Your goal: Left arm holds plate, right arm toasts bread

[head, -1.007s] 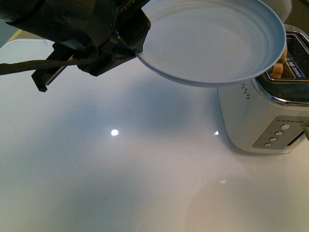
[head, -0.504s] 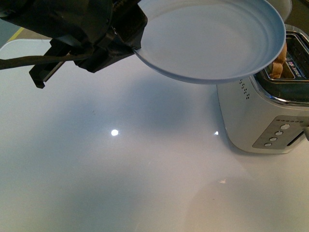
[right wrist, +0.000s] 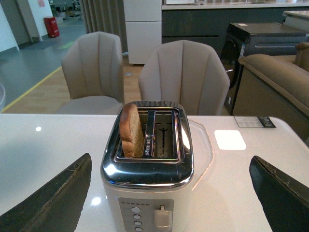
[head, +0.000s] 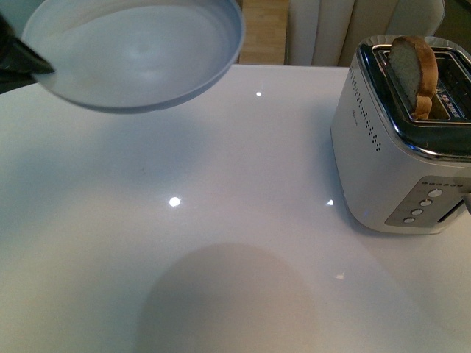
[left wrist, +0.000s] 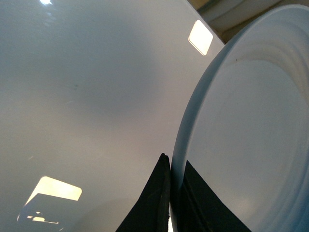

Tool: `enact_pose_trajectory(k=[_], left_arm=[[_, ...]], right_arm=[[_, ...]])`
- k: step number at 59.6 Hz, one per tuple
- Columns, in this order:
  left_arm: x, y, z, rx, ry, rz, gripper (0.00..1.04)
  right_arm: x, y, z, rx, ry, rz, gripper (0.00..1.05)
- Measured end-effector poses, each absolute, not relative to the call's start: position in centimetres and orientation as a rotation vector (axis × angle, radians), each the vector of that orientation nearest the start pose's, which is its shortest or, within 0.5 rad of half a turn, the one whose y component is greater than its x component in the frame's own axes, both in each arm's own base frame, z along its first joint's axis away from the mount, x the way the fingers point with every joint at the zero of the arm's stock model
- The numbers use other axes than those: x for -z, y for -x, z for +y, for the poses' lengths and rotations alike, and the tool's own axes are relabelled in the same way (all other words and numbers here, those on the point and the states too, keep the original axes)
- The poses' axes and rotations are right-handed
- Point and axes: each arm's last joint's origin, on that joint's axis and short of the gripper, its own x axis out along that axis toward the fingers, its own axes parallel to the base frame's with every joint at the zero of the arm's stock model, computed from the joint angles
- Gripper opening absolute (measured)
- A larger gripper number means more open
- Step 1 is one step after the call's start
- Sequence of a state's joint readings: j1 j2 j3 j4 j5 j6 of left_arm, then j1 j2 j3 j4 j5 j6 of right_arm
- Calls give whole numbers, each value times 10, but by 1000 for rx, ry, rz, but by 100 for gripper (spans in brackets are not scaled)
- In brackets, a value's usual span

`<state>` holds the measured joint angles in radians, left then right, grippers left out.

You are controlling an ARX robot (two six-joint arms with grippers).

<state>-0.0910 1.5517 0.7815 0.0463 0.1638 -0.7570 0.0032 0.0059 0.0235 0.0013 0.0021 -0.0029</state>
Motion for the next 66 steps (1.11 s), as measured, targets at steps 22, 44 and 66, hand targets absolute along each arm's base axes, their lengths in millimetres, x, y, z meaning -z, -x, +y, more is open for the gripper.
enact_pose_trajectory(k=[22,44,66], left_arm=[[-126,-295,50,-113,692,776,3],[-68,-284,102,-87,687,847,3],[-17,-280,131,-89,696,904,3]], right_arm=[[-171,-97,0,-1,3,-19,96],[-171,-97,0,-1,2,-19,96],[-171,-97,0,-1,2,-19,96]])
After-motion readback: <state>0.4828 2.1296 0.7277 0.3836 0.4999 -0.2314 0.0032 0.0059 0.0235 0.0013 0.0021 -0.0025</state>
